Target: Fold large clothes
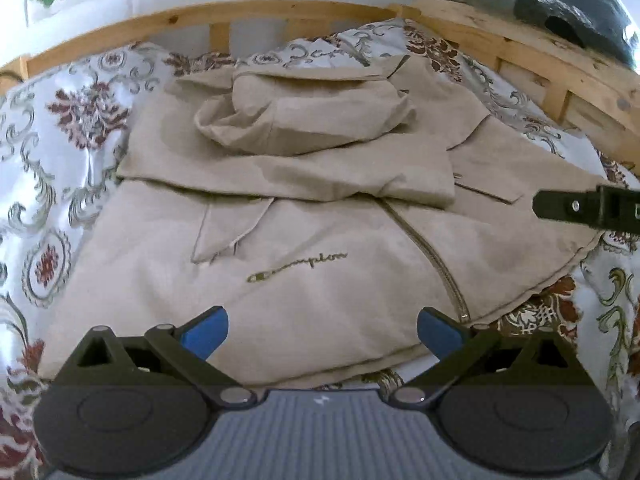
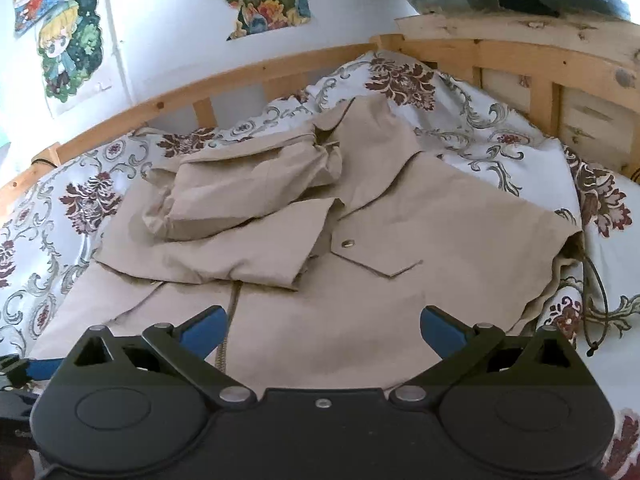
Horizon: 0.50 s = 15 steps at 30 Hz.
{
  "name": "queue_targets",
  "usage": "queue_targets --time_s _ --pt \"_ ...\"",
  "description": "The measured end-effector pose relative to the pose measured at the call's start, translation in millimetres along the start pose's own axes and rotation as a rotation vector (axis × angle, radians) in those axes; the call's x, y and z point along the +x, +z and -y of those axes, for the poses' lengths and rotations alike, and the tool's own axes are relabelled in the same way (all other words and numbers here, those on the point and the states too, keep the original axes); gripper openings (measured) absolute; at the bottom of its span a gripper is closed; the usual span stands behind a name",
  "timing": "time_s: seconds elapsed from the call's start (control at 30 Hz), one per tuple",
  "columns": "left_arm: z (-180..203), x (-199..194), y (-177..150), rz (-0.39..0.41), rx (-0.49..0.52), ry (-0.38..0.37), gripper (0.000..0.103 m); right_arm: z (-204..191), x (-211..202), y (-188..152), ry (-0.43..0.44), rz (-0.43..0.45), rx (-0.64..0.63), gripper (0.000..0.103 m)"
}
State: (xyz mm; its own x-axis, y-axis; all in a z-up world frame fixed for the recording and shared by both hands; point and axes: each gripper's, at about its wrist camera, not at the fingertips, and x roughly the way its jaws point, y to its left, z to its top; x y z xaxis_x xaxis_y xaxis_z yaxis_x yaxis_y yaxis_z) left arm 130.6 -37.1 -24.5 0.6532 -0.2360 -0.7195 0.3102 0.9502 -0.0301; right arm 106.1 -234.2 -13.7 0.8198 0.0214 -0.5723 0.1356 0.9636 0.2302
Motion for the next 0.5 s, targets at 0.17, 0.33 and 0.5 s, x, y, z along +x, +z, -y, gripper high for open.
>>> queue_targets --time_s 0.17,0.33,0.5 --pt "6.0 4.6 -1.9 -0.004 0.048 0.004 0.102 -2.6 3.6 0.9 0.024 0.043 -0.038 0.102" --pt "5.5 5.8 -4.2 -0.015 0.048 0.013 0.102 -6.6 -1.8 3.5 0.097 0.126 -0.070 0.102" --pt "2.6 4.9 -1.9 -0.008 0.055 0.019 0.102 -14.1 -6.0 5.0 0.098 0.176 -0.148 0.102"
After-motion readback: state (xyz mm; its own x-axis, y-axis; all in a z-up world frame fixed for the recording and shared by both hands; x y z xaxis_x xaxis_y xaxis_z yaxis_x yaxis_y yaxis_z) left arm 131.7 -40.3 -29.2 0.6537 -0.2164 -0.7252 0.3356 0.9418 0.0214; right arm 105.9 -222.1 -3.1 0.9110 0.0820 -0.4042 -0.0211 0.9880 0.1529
